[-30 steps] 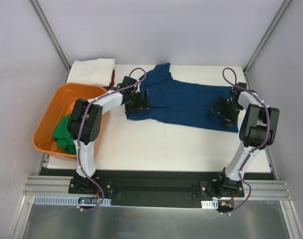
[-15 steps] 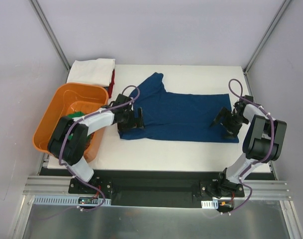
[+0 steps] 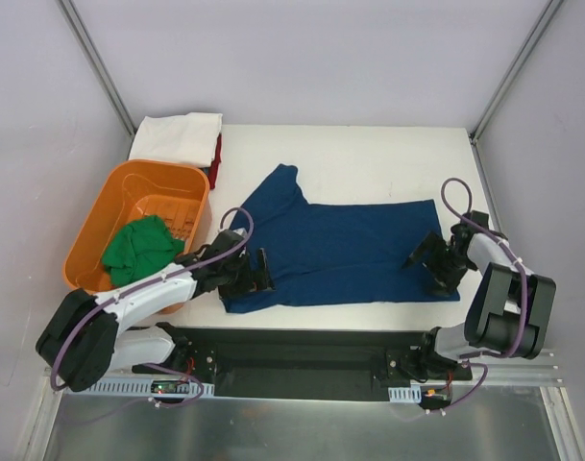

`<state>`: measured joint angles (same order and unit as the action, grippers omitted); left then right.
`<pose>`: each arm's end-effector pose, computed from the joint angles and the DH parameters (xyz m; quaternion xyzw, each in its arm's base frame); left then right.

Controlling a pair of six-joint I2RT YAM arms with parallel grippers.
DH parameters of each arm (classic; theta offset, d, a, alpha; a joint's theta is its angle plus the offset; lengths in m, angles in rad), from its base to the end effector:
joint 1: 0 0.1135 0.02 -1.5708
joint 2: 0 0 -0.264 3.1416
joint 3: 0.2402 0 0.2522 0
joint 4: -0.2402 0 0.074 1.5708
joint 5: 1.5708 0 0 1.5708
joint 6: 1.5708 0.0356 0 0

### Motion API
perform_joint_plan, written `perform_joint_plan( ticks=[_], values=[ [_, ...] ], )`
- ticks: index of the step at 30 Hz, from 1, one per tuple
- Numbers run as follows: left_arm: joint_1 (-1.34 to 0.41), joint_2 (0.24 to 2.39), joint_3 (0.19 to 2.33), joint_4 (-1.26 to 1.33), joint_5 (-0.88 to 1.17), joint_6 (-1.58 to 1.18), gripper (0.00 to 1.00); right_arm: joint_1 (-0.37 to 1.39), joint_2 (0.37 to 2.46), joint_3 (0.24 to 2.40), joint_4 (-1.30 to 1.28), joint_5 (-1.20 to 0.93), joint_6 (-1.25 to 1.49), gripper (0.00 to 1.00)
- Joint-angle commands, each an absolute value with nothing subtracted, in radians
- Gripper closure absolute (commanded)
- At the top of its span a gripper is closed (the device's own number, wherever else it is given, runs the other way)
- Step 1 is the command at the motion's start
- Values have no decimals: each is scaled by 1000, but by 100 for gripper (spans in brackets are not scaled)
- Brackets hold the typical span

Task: Fold and stack the t-shirts
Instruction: Fold the flattened tshirt in 1/3 of the way

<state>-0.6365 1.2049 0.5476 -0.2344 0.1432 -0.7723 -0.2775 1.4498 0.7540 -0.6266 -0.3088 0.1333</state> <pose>0.1777 -0.1377 0.1729 -0.0400 0.9399 -0.2665 0.2095 0.2349 -0.0557 0.1600 0.1813 0.9638 0.1434 0.1331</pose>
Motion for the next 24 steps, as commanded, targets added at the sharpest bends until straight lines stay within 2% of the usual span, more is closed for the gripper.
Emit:
perform_joint_plan(
  ticks=[1, 8, 15, 24],
  values=[
    [-666, 1134, 448, -351, 153, -834, 1, -287, 1421, 644, -679, -164, 143, 3],
    [-677, 993, 388, -382, 209, -847, 1, -290, 1241, 681, -775, -57, 155, 3],
    [-678, 960, 402, -428, 218, -824, 1, -285, 1148, 696, -781, -112, 126, 3],
    [-692, 925, 537, -454, 192, -825, 1, -161, 1035, 781, -801, -182, 84, 3]
  ],
)
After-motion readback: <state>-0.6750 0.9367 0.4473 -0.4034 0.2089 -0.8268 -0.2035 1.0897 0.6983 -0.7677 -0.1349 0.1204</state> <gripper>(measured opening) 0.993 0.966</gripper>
